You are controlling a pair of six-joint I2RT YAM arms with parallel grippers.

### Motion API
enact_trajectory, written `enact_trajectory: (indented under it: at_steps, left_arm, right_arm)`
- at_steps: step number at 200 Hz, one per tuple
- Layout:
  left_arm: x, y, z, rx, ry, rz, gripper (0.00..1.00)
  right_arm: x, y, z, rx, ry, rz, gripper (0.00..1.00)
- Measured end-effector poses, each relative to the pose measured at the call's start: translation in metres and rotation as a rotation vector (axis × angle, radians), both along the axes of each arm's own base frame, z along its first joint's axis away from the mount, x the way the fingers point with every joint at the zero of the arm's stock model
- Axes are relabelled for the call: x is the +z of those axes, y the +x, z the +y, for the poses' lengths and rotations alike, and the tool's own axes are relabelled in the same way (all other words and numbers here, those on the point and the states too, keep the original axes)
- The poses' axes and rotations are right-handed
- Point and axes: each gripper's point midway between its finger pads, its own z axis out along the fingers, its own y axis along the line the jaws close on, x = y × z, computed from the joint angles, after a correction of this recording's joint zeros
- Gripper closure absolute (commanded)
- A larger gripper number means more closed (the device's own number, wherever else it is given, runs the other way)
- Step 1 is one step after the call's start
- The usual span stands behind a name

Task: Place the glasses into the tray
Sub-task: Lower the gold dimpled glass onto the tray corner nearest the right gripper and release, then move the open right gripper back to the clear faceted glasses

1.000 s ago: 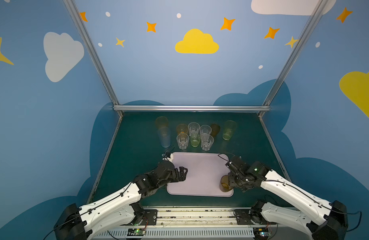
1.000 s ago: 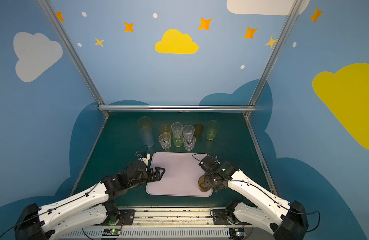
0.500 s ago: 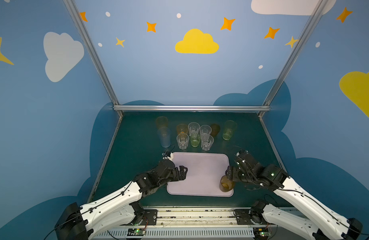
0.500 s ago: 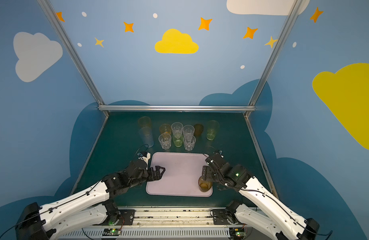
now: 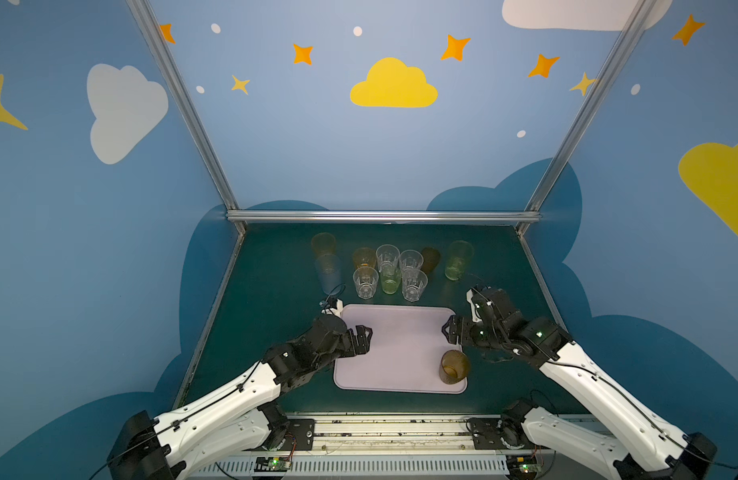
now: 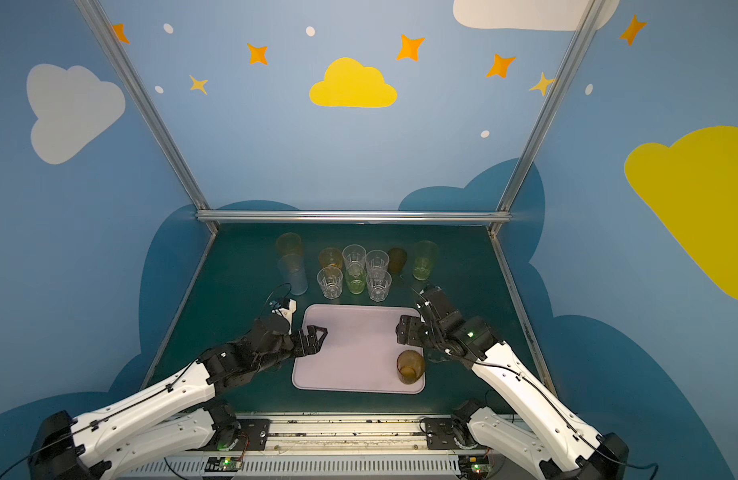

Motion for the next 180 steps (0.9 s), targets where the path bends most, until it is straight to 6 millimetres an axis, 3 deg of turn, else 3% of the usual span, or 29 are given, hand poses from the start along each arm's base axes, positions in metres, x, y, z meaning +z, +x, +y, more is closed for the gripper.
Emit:
enact_trajectory:
  at_steps: [129,180]
  left_arm:
    - [-0.01,0.008,0.033,0.087,-0.013,-0.001,0.0]
    - [-0.015,0.009,0.043,0.117,-0.023,0.001,0.0]
  right_arm:
    - [0.011,0.06,0.034,0.025,0.076,-0.015,0.13]
    - [0.004,0.083,0.045,0.021,0.071,-0.005,0.14]
